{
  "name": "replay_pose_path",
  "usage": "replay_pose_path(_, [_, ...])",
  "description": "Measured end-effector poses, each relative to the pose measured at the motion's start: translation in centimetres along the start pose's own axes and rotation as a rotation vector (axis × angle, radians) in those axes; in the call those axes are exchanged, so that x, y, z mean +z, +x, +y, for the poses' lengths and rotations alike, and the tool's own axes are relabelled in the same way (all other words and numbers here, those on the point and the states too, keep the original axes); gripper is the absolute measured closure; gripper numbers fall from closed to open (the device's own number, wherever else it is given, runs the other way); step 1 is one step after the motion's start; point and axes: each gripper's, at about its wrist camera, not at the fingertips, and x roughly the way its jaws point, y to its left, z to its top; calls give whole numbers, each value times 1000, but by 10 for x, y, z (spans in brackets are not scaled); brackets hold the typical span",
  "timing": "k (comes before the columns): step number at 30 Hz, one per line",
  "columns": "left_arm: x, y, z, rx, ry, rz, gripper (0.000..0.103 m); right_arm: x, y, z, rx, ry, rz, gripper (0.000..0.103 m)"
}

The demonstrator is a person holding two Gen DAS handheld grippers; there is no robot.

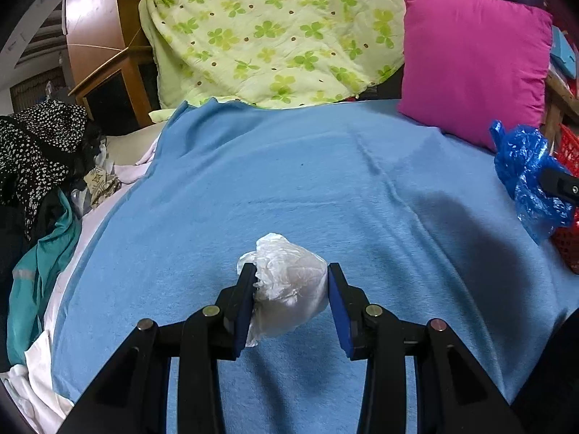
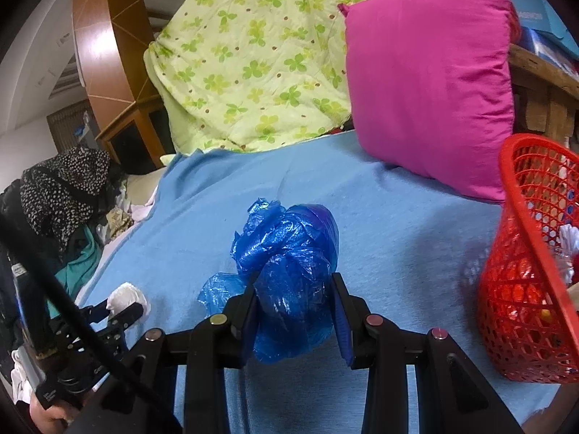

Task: Collect trash
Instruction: 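Carry the blue bag and white tissue over the red basket with both tools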

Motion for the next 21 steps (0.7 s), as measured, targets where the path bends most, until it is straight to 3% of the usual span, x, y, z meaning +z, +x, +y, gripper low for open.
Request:
replay_pose_path(11, [39, -69, -30, -111, 27, -132, 62, -3, -64, -17, 80, 95, -109, 64])
replay_pose_path(16, [62, -112, -59, -192, 64, -211, 62, 0, -104, -26, 69, 72, -170, 64])
replay_pose_path(21, [79, -140, -89, -284, 84, -236, 62, 4, -151, -52, 33, 87, -252, 64])
